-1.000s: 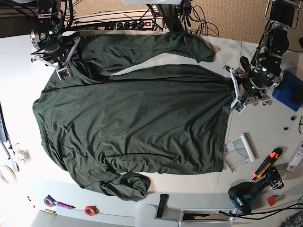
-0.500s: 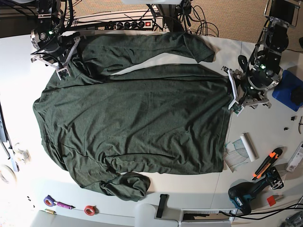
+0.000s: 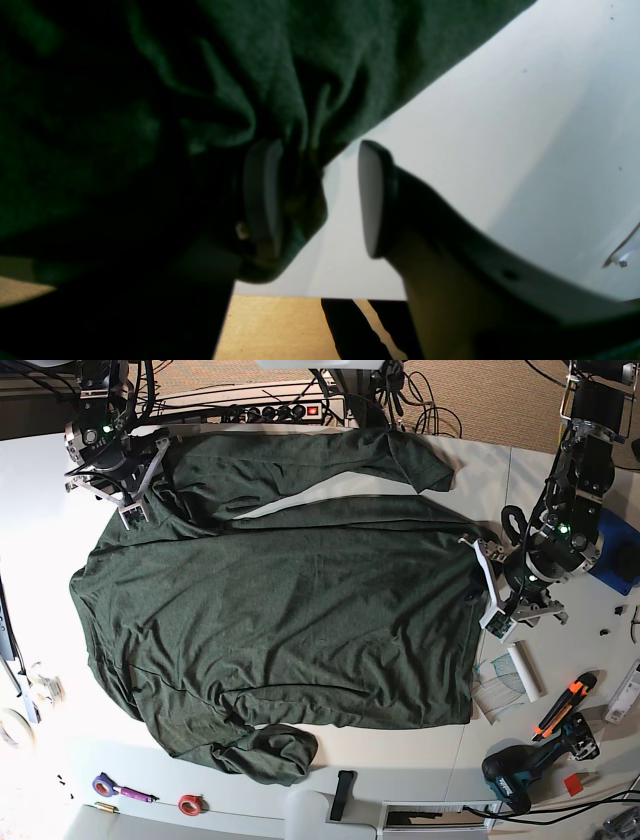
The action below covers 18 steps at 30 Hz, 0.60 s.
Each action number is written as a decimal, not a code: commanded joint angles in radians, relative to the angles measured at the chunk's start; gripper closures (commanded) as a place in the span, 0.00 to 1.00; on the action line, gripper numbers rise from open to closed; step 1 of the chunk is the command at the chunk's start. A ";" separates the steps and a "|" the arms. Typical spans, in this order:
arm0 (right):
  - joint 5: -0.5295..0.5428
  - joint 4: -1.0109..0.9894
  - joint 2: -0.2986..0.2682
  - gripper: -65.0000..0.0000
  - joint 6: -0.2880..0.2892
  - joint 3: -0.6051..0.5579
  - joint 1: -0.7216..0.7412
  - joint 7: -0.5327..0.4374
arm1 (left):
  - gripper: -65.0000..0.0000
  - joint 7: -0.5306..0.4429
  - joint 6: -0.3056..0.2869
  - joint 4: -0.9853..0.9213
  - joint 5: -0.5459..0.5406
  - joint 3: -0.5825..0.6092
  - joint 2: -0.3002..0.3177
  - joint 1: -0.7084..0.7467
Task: Layout the t-shirt on the table in an organized manner, then fold the t-shirt properly
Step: 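Drag the shirt side with the left gripper to straighten the body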
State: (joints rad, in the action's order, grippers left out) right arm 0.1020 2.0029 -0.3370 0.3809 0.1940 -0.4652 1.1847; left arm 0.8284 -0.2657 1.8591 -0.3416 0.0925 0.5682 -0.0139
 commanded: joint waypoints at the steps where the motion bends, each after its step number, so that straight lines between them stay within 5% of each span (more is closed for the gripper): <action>1: -0.006 0.013 -0.012 0.62 -0.003 0.004 0.003 -0.016 | 0.56 -0.026 0.002 0.018 -0.003 -0.006 0.013 -0.016; 11: -0.006 0.063 -0.012 0.62 -0.004 0.005 0.004 -0.208 | 0.56 -0.028 -0.001 0.018 -0.022 -0.006 0.007 0.032; 18: -0.006 0.141 -0.012 0.62 -0.005 0.005 0.085 -0.247 | 0.56 -0.028 -0.023 0.018 -0.021 -0.006 -0.037 0.056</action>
State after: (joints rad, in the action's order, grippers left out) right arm 0.1013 2.1269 -0.3374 0.3809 0.1940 -0.3843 0.9558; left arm 0.8211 -0.2886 1.8591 -0.3634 0.0925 0.5179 0.0551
